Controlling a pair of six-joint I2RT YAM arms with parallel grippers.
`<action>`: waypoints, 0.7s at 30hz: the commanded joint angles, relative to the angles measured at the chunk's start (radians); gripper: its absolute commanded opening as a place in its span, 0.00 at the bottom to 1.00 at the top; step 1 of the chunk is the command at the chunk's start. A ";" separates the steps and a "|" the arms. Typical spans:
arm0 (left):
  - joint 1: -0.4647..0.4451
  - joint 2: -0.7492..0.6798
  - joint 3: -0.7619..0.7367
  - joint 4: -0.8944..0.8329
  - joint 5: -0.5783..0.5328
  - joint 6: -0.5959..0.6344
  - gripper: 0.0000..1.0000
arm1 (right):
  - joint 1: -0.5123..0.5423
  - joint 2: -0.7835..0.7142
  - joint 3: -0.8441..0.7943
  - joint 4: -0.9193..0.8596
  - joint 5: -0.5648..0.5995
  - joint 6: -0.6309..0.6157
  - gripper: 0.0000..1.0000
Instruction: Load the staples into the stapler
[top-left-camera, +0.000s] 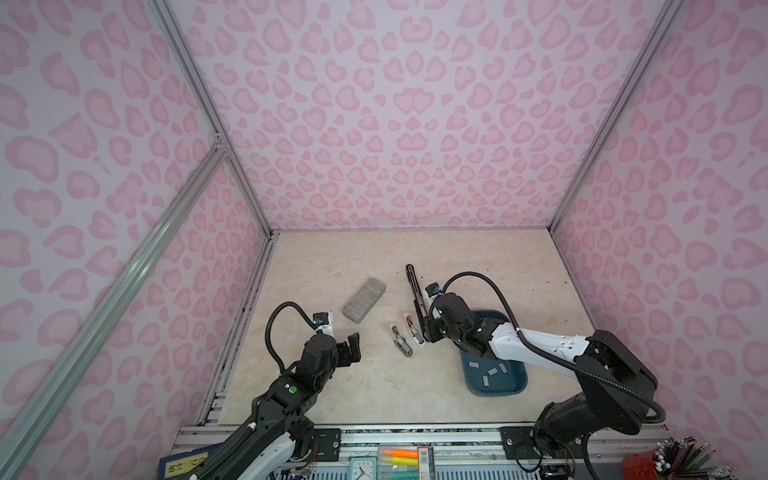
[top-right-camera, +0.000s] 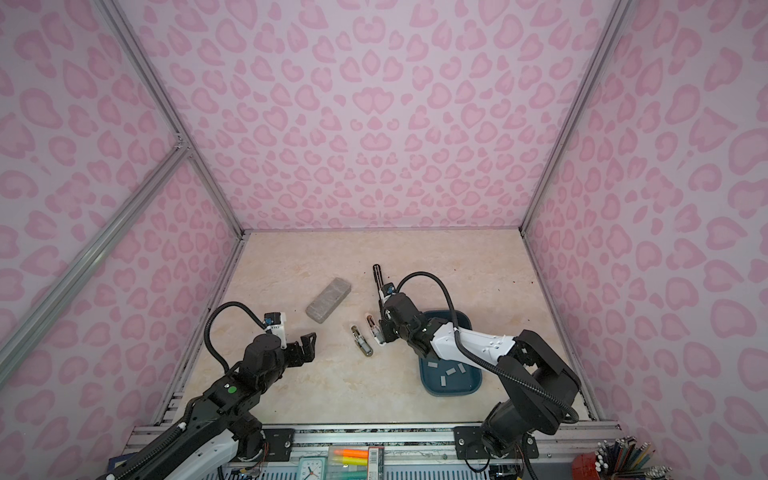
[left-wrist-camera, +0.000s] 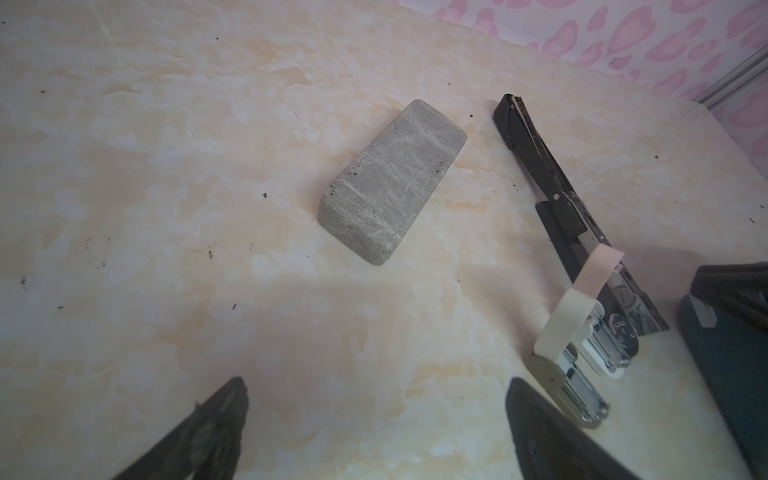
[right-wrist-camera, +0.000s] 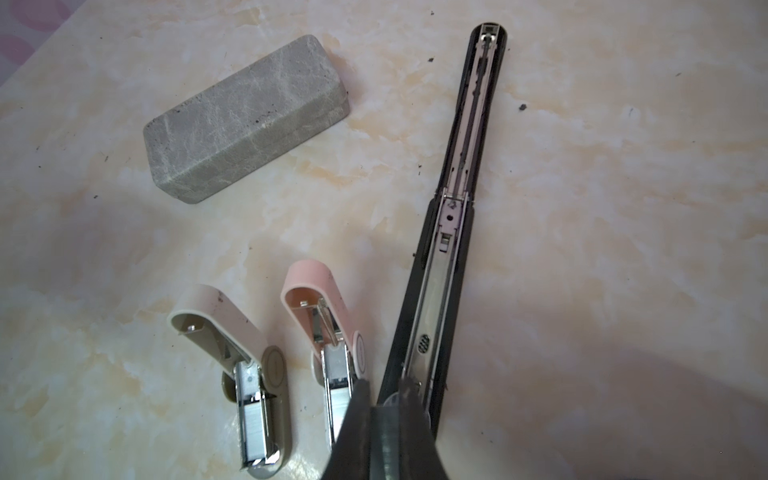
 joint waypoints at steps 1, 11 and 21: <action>0.000 0.004 0.011 0.019 0.000 -0.011 0.98 | 0.002 0.018 0.009 0.013 0.012 0.003 0.00; 0.000 0.011 0.012 0.018 0.002 -0.013 0.98 | 0.002 0.046 0.016 0.023 0.030 0.017 0.00; 0.000 0.017 0.014 0.018 0.000 -0.016 0.98 | 0.002 0.084 0.034 0.022 0.045 0.023 0.00</action>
